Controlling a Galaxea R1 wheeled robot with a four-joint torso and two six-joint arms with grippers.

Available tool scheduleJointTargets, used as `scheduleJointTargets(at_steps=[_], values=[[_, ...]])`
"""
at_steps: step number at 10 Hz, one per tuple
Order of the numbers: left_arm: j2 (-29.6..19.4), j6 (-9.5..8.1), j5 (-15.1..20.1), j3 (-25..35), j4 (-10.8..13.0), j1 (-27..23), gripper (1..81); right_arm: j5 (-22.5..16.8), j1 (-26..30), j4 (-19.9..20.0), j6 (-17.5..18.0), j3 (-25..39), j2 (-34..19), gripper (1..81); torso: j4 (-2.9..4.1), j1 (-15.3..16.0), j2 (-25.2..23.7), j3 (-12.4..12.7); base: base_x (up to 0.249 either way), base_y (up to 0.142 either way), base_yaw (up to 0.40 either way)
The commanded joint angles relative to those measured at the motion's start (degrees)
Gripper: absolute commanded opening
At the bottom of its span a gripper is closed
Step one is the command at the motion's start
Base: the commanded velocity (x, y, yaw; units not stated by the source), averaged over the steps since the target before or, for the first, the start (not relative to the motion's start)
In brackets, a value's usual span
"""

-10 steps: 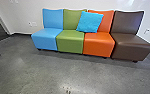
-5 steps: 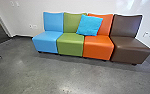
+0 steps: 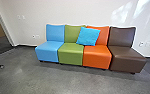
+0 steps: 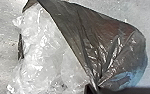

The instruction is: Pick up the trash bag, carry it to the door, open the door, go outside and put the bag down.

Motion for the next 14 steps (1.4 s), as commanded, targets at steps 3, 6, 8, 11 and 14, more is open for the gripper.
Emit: scheduleJointTargets(at_steps=[3, 6, 8, 11, 14], values=[[-1.27, 0.06, 3.69, 0.92, -0.05, -3.32, 1.0, -1.95, 0.18, 1.00, -0.13, -2.88, 0.38, 81.1, 0.00, -6.08, 9.36, 9.35, 0.000, 0.000, 0.000], [-2.41, 0.06, 3.60, 0.83, 1.44, -1.29, 1.0, -0.30, -3.52, 1.09, -0.31, -8.23, 4.85, 81.1, 0.00, -10.01, 15.34, 15.50, 0.000, 0.000, 0.000], [-2.67, 0.07, 3.25, 0.57, 2.94, 0.55, 1.0, -0.02, -4.93, 0.92, -0.49, -11.42, 8.03, 81.1, 0.00, -12.52, 19.17, 19.42, 0.000, 0.000, 0.000], [-3.46, 0.58, 2.98, 0.83, 5.40, 4.68, 1.0, 0.07, -6.60, 0.13, -1.19, -15.54, 11.81, 81.1, 0.00, -16.37, 25.03, 25.45, 0.000, 0.000, 0.000], [-2.68, 0.59, 2.46, 0.83, 9.26, 9.16, 1.0, 0.07, -9.14, -2.68, -1.10, -18.27, 14.97, 81.1, 0.00, -19.74, 30.03, 24.68, 0.000, 0.000, 0.000]])
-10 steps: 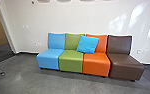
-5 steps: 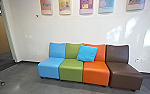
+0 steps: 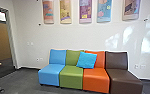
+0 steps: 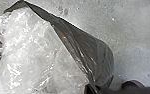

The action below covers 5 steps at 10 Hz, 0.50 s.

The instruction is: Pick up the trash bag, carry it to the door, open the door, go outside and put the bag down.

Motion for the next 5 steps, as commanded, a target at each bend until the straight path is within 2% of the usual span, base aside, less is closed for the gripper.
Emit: scheduleJointTargets(at_steps=[1, 3, 5], values=[[0.59, 0.33, 2.26, 0.70, 3.83, -3.21, 1.0, -1.90, 3.12, -2.38, -0.08, -0.61, 0.77, 81.1, 0.00, -3.67, 5.71, 0.00, 0.000, 0.000, 0.000], [1.47, 0.24, -0.03, 0.43, 6.03, -0.93, 1.0, -0.85, 1.28, -3.35, -0.08, -3.78, 3.68, 81.1, 0.00, -5.99, 9.27, 0.35, 0.000, 0.000, 0.000], [2.00, 0.33, -0.11, -0.09, 6.65, 0.29, 1.0, -0.67, 0.04, -4.40, -0.08, -6.33, 5.87, 81.1, 0.00, -8.68, 13.40, 0.40, 0.000, 0.000, 0.000]])
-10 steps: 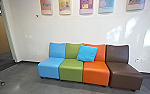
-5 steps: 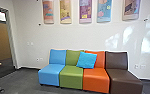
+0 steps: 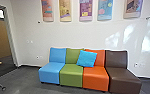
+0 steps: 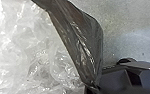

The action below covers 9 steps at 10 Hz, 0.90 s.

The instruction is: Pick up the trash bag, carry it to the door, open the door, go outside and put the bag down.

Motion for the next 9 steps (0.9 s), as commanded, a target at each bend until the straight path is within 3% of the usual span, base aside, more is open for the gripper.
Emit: scheduleJointTargets(at_steps=[1, 4, 9], values=[[-0.02, 0.22, 2.16, -0.41, 0.91, -4.38, 1.0, -1.54, 2.51, -1.59, -0.08, -1.82, 0.96, 81.1, 0.00, -3.62, 5.66, 0.00, 0.000, 0.000, 0.000], [2.35, 0.22, 1.72, -3.57, 1.79, -3.32, 1.0, 0.49, 0.49, -2.47, -0.08, -4.56, 2.28, 81.1, 0.00, -7.54, 11.91, 0.02, 0.000, 0.000, 0.000], [4.56, 0.13, 1.72, -4.73, 3.28, -2.71, 1.0, 2.07, -1.97, -4.31, -0.16, -14.92, 10.45, 81.1, 0.00, -14.27, 22.41, 0.02, 0.000, 0.000, 0.000]])
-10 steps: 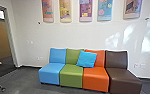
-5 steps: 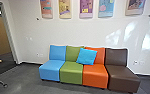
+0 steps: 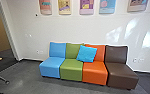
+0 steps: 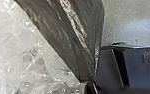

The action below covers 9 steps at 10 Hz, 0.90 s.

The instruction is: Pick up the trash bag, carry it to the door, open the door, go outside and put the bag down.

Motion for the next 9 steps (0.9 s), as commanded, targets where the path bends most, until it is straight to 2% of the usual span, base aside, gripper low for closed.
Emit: scheduleJointTargets(at_steps=[1, 3, 6, 8, 9], values=[[0.01, 0.13, 3.87, 0.40, 0.47, -3.40, 1.0, -1.61, 2.20, -1.26, -0.14, -2.37, 1.09, 81.1, 0.00, -3.45, 5.36, 0.02, 0.000, 0.000, 0.000], [0.45, 0.14, 3.87, 0.40, 1.34, -2.52, 1.0, -0.82, 1.32, -2.13, -0.14, -2.63, 1.79, 81.1, 0.00, -6.29, 9.79, 3.33, 0.000, 0.000, 0.000], [1.07, 0.13, 3.79, 0.40, 3.02, -0.06, 1.0, -0.82, 0.61, -3.19, -0.05, -5.80, 4.61, 81.1, 0.00, -9.59, 14.86, 5.48, 0.000, 0.000, 0.000], [1.24, 0.13, 1.60, -0.03, 3.90, 1.43, 1.0, -0.73, 0.35, -3.45, -0.23, -7.81, 6.10, 81.1, 0.00, -12.24, 18.91, 7.62, 0.000, 0.000, 0.000], [1.59, 0.13, 1.41, -0.56, 3.90, 2.05, 1.0, -0.73, 0.26, -4.06, -0.40, -8.08, 6.45, 81.1, 0.00, -13.66, 21.07, 6.50, 0.000, 0.000, 0.000]])
